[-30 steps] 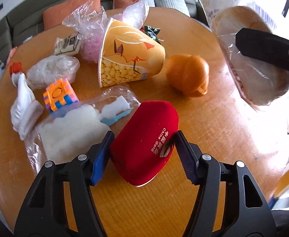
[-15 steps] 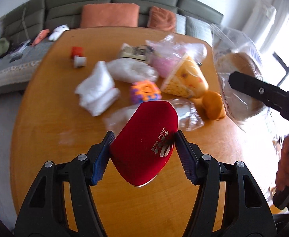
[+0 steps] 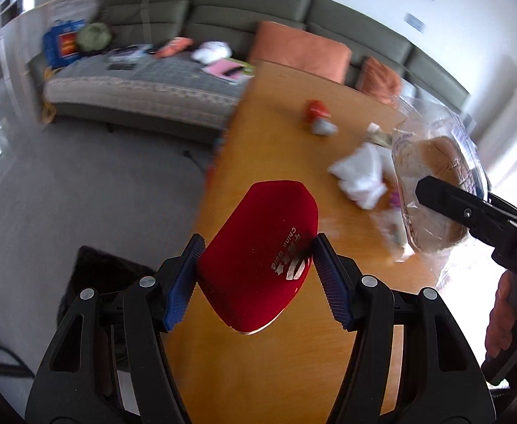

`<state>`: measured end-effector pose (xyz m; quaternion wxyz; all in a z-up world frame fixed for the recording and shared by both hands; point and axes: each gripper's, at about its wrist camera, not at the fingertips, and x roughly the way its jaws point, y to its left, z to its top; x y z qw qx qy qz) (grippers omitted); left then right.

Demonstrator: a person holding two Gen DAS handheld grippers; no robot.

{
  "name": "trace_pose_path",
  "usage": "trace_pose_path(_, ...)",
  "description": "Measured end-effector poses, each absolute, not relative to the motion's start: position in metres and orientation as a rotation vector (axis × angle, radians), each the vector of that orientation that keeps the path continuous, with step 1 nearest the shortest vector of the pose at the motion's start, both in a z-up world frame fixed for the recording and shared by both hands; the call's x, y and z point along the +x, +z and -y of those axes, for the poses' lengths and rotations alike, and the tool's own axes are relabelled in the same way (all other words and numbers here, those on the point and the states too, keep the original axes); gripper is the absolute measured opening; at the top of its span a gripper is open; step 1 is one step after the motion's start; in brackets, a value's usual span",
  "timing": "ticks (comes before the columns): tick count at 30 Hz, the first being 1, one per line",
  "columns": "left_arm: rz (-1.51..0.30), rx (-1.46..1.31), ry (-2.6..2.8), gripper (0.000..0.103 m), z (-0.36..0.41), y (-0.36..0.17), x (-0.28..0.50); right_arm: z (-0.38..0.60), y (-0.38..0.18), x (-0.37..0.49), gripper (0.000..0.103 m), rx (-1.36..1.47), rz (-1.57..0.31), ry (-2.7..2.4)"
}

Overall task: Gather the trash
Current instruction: 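Carry the red cap and bread bag to the black bin and release both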

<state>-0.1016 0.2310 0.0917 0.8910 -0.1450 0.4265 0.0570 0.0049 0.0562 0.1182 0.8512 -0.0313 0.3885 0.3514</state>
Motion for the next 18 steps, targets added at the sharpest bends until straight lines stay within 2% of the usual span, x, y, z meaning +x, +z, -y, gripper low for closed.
trace_pose_path(16, -0.931, -0.533, 0.601, 0.062, -0.419, 0.048, -0.229, -0.303, 0.092, -0.063, 0.07, -0.267, -0.916, 1.171)
trace_pose_path(18, -0.942, -0.563, 0.629, 0.08, -0.434, 0.041, -0.234, -0.325, 0.089, -0.064, 0.071, -0.267, -0.946, 1.199)
